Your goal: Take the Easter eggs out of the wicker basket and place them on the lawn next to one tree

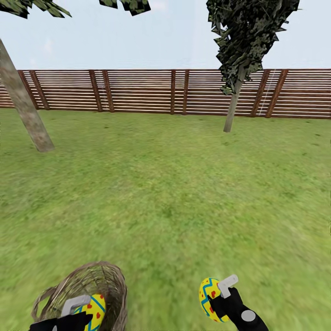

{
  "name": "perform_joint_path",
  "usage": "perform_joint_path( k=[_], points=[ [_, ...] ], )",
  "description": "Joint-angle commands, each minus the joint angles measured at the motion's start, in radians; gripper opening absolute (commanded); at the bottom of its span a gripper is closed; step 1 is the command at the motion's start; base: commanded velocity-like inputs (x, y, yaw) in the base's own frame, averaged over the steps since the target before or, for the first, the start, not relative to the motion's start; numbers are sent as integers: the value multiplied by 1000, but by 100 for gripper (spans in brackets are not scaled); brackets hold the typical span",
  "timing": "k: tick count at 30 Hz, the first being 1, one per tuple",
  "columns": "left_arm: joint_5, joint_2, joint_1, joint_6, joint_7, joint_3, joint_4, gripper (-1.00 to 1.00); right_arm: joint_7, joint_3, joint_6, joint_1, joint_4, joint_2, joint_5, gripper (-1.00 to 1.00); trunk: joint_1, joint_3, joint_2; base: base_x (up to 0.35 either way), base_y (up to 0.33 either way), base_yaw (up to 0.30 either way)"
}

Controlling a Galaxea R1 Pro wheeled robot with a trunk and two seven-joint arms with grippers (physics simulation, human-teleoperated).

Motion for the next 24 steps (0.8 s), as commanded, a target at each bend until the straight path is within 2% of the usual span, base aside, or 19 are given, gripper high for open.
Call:
perform_joint_path(
  k=[1, 9, 10, 12, 13, 15, 17, 21, 24],
  points=[
    [1, 0, 0, 6, -5, 3, -5, -100, 4, 2, 6, 0, -1, 0, 8, -100, -4, 2, 7, -82, 0, 0],
    [3, 2, 0, 7, -6, 1, -49, -100, -2, -6, 20, 0, 25, 1, 3, -100, -35, 27, 63, -7, 0, 0],
    [3, 2, 0, 7, -6, 1, -67, -100, -21, -12, 46, 0, 26, 0, -1, -100, -39, 31, 70, 0, 0, 0],
    [7, -4, -1, 23, -6, 1, -128, -100, -110, -65, 90, -3, 28, -1, -6, -100, -47, 37, 84, 0, 0, 0],
    [12, -11, -1, 72, -6, -1, -154, -100, -125, -83, 96, -6, 29, -3, -7, -100, -50, 40, 91, 0, 0, 0],
    [15, -15, -6, 246, -4, 0, -255, -100, -134, -156, 119, -9, 24, -5, -9, -100, -58, 46, 105, 0, 0, 0],
    [10, -7, -8, 288, -3, 0, -264, -100, -135, -169, 153, -10, 18, 2, -8, -100, -66, 52, 119, 0, 0, 0],
    [6, -9, -8, 381, -3, -19, -263, -100, -139, -173, 204, -10, -41, 9, -6, -100, -81, 65, 147, 0, 0, 0],
    [6, -7, -10, 402, -3, -24, -267, -100, -140, -173, 229, -10, -60, 21, 4, -100, -93, 74, 168, 0, 0, 0]
  ],
)
